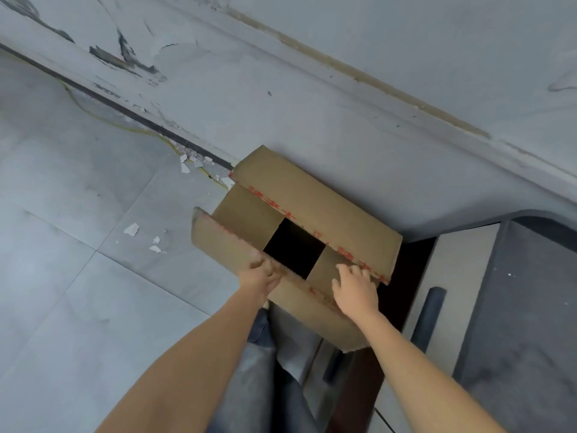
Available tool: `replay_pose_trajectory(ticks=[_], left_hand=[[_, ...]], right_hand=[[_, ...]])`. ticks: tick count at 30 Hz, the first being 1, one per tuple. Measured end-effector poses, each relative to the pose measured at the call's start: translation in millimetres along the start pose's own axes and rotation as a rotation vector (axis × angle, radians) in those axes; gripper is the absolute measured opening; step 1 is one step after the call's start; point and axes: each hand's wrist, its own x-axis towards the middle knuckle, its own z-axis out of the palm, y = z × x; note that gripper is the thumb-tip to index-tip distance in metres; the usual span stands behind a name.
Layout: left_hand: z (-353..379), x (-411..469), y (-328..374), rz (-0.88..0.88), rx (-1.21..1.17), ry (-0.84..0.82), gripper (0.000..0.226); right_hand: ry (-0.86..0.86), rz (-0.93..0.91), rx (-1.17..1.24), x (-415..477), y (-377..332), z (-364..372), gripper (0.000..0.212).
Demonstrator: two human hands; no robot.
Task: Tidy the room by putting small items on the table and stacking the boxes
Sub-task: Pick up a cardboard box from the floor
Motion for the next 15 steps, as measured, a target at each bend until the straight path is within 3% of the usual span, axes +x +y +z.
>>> replay_pose_trajectory(ticks=[3, 5, 10, 15], left_hand=[[2, 3, -1, 0.023, 0.304, -0.154, 0.059], [0, -3, -6, -0.025, 0.415, -0.218, 0.063], [-33, -16, -10, -0.004, 0.480, -0.183, 0.054], [-83, -47, 4, 0.101, 0.556, -0.107, 0.032]], right_hand=[[-0.153, 0.024, -0.035, -18, -4, 33, 0.051], [-0.177, 0.029, -0.038, -30, -11, 45, 0.055], [-0.145, 0.040, 0.037, -53, -28, 39, 0.056], [-0.043, -0.003, 0.057, -78, -50, 14, 0.055]])
